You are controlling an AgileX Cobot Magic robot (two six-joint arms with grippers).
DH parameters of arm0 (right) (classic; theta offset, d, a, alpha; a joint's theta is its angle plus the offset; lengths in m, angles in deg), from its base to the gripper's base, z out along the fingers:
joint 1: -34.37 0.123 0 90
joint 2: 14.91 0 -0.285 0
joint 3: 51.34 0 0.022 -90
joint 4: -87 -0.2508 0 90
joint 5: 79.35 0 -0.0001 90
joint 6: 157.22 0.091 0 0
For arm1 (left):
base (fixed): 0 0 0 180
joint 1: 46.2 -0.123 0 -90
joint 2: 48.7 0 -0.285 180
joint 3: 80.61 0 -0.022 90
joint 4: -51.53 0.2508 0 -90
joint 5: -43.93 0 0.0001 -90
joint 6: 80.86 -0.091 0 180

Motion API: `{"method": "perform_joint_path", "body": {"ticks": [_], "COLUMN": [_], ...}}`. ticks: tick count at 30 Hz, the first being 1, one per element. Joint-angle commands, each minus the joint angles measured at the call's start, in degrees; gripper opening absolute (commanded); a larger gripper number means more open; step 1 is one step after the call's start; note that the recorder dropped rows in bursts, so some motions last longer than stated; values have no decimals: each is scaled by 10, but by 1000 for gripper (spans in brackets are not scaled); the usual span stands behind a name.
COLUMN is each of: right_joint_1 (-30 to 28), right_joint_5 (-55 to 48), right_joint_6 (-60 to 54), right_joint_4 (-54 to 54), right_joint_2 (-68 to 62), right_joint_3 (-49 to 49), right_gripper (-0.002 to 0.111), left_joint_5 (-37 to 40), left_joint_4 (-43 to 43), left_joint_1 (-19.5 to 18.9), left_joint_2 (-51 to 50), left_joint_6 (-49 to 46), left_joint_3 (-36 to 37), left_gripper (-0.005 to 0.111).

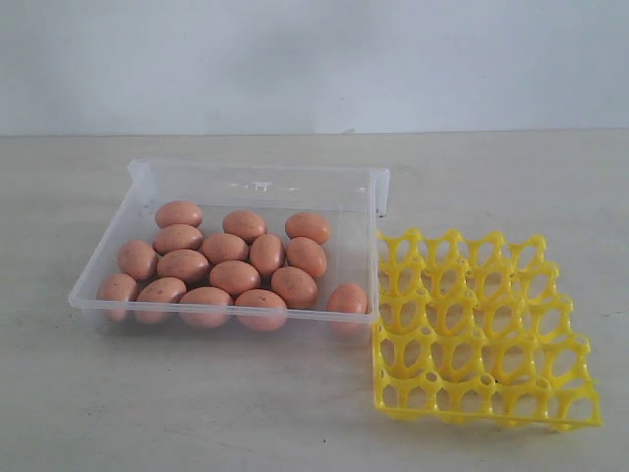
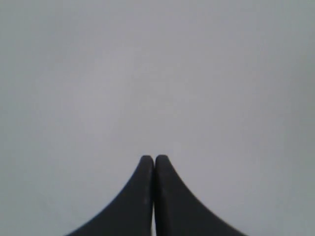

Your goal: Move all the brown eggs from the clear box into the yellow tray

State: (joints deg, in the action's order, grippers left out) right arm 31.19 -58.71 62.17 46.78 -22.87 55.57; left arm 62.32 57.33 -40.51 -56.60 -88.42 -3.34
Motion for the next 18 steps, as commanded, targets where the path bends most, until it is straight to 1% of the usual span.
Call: {"method": "perform_joint_path", "body": {"ticks": [1,2,4,6,7,8,9,10,11,13,14,15,17,18], "right_joint_1": [-2,-2,-2,-2,-2,-2,-2,-2,-2,-2,-5,-8,-9,-8], "right_joint_5": [60,91,116,101,85,58,24,-3,-29,-50,-53,-53,-62,-56], "right_joint_6": [36,36,36,35,36,43,82,149,275,571,632,632,593,601], "right_joint_4": [134,151,185,284,392,529,693,836,1020,1389,1402,1402,1402,1402], "right_joint_2": [-4,-23,-72,-138,-181,-227,-276,-316,-369,-473,-524,-573,-655,-696], "right_joint_3": [80,108,166,245,295,351,409,454,506,589,614,631,649,657], "right_gripper": [-1,-1,-1,-1,-1,-1,-1,-1,-1,-1,0,0,0,0], "left_joint_5": [-3,-3,-3,-3,-3,-3,-3,-3,-3,-3,-3,-4,-4,-4], "left_joint_4": [-4,-4,-4,-4,-4,-4,-4,-4,-4,-4,-4,-4,-4,-4], "left_joint_1": [2,2,2,2,2,2,2,2,2,2,2,2,2,2], "left_joint_2": [1,1,1,1,1,1,1,1,1,1,1,1,1,1], "left_joint_6": [0,0,0,0,0,0,0,0,0,0,0,0,0,0], "left_joint_3": [-1,-1,-1,-1,-1,-1,-1,-1,-1,-1,-1,-1,-1,-1], "left_gripper": [-4,-4,-4,-4,-4,-4,-4,-4,-4,-4,-4,-4,-4,-4]}}
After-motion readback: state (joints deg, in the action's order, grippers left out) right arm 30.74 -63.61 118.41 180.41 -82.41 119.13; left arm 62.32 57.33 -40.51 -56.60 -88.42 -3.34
